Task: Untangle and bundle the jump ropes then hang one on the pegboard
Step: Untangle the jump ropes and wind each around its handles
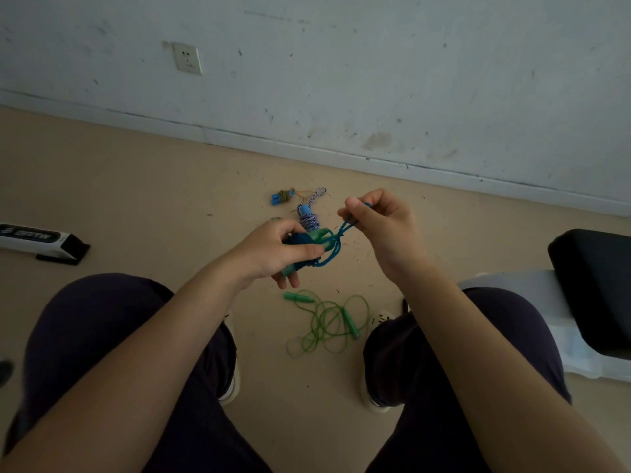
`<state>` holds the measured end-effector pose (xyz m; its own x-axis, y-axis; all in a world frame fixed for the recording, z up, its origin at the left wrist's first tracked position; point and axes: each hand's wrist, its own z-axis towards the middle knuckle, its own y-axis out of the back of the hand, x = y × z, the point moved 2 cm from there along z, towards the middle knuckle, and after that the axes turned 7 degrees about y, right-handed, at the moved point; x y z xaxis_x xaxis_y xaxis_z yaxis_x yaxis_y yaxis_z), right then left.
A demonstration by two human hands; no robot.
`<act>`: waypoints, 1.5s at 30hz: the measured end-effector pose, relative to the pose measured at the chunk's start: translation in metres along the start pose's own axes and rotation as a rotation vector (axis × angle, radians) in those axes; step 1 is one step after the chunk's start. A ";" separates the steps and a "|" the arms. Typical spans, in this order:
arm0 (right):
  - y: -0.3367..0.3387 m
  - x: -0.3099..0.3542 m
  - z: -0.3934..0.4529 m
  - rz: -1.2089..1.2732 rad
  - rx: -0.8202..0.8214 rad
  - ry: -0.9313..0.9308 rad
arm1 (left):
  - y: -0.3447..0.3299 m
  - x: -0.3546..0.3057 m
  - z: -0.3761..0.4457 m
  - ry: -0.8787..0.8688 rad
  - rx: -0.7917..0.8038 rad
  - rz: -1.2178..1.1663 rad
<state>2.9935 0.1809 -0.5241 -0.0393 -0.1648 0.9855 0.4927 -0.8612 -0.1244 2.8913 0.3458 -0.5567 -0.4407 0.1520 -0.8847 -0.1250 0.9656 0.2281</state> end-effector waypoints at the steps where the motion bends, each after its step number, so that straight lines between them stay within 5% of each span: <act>1: 0.000 0.000 0.000 -0.001 -0.008 -0.003 | 0.000 0.001 0.000 0.005 -0.007 0.008; 18: -0.007 -0.010 -0.003 -0.261 0.258 -0.129 | 0.002 -0.004 -0.009 -0.031 0.009 -0.098; 29: -0.010 -0.003 -0.005 -0.632 0.188 0.073 | -0.003 0.002 -0.001 0.025 -0.141 -0.014; 41: 0.005 0.011 0.004 -0.413 -0.109 0.115 | -0.002 0.000 -0.002 0.038 -0.041 -0.008; 45: 0.000 0.004 0.002 -0.348 -0.024 0.023 | -0.004 0.003 -0.004 0.006 -0.004 -0.027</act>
<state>2.9951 0.1809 -0.5202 -0.2208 0.1306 0.9665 0.4257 -0.8787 0.2160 2.8871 0.3414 -0.5587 -0.4421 0.1250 -0.8882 -0.1404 0.9684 0.2062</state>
